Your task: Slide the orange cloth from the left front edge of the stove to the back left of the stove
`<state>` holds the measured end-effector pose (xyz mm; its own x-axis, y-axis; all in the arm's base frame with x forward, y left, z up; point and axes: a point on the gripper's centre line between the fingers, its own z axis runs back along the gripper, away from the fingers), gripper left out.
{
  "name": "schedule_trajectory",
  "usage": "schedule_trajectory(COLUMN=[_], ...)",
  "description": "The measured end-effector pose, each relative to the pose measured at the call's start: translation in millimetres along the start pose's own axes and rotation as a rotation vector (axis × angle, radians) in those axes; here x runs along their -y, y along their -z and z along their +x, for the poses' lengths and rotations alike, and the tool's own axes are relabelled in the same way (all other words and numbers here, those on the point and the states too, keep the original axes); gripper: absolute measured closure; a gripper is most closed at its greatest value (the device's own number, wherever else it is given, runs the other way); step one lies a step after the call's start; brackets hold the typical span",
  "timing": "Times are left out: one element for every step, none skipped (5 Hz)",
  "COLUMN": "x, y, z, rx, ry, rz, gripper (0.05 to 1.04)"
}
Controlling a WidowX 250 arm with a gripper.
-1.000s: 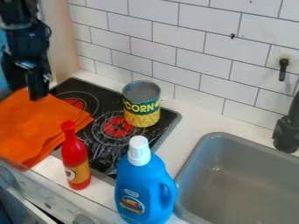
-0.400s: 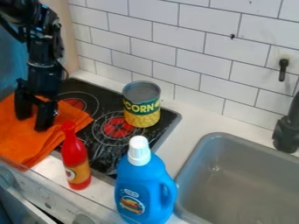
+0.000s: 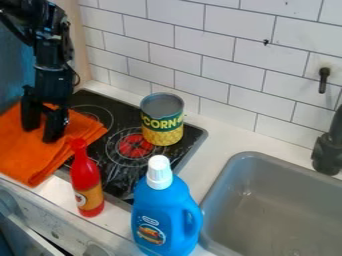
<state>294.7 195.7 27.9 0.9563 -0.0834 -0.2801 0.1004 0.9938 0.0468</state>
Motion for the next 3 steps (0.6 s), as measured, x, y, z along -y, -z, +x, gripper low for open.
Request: schedule_trajectory(x=[11,25,31], y=[-11,-24,-33], z=[27,57,79], rx=[0.089,0.182,0.215], ry=[-0.003,0.016,0.032], rz=[-0.048,-0.103,-0.13], gripper=[0.083,0.083,0.083])
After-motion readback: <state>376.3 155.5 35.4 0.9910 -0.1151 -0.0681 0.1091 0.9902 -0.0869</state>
